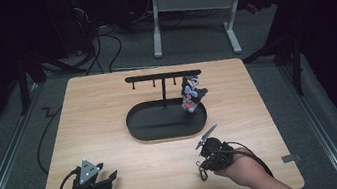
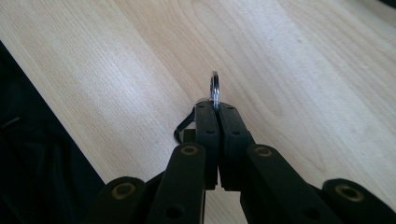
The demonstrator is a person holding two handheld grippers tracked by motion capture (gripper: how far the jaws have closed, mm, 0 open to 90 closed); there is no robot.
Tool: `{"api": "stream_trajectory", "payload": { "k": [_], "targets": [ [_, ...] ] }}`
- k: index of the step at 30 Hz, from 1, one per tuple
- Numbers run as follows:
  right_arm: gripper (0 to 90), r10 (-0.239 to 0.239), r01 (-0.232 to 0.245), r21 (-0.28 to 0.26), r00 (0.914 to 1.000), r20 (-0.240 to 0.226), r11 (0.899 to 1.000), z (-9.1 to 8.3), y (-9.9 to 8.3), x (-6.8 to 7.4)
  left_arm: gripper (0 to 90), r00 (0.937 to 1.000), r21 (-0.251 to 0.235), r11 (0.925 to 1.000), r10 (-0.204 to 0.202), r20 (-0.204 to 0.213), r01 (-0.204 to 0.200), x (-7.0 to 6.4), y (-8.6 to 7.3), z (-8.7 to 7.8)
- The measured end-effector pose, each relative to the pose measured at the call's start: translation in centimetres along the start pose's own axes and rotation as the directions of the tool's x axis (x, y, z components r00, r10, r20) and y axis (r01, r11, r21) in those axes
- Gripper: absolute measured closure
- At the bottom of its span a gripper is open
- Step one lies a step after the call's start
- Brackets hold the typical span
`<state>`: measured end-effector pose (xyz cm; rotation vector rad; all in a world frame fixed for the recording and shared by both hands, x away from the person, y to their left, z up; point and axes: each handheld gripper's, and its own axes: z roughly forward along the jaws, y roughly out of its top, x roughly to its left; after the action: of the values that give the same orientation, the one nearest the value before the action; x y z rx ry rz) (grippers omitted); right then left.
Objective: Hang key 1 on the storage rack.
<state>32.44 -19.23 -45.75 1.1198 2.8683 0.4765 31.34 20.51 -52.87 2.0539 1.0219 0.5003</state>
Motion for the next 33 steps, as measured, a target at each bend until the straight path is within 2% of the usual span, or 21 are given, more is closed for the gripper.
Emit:
{"api": "stream_trajectory", "payload": {
  "k": [7, 9, 15, 24, 33],
  "targets": [
    [89.4, 0.025, -0.025, -0.047, 0.9997, 0.0, 0.999, -1.5, -0.2, -0.8, 40.3, 1.0, -0.007, 1.0, -0.003, 0.0, 0.003, 0.0, -0.1, -0.1],
    [89.4, 0.019, -0.019, -0.052, 0.9998, 0.006, 0.998, -1.8, -0.1, -1.0, 40.3, 1.0, -0.009, 1.0, -0.001, 0.001, 0.001, -0.1, -0.1, -0.1],
    [89.4, 0.042, -0.041, -0.051, 0.9987, 0.029, 0.998, -2.7, 0.1, -1.8, 40.3, 1.0, -0.009, 0.9999, 0.01, 0.001, -0.01, -0.1, 0.1, -0.1],
    [89.5, 0.049, -0.046, -0.049, 0.9972, 0.056, 0.998, -4.3, 0.6, -2.5, 40.2, 1.0, -0.015, 0.9999, 0.008, 0.002, -0.008, -0.2, 0.2, -0.1],
    [89.5, 0.054, -0.05, -0.054, 0.9959, 0.072, 0.997, -5.1, 1.0, -2.9, 40.1, 0.9999, -0.008, 0.9998, 0.017, 0.001, -0.017, -0.4, 0.1, 0.0]
  ]
}}
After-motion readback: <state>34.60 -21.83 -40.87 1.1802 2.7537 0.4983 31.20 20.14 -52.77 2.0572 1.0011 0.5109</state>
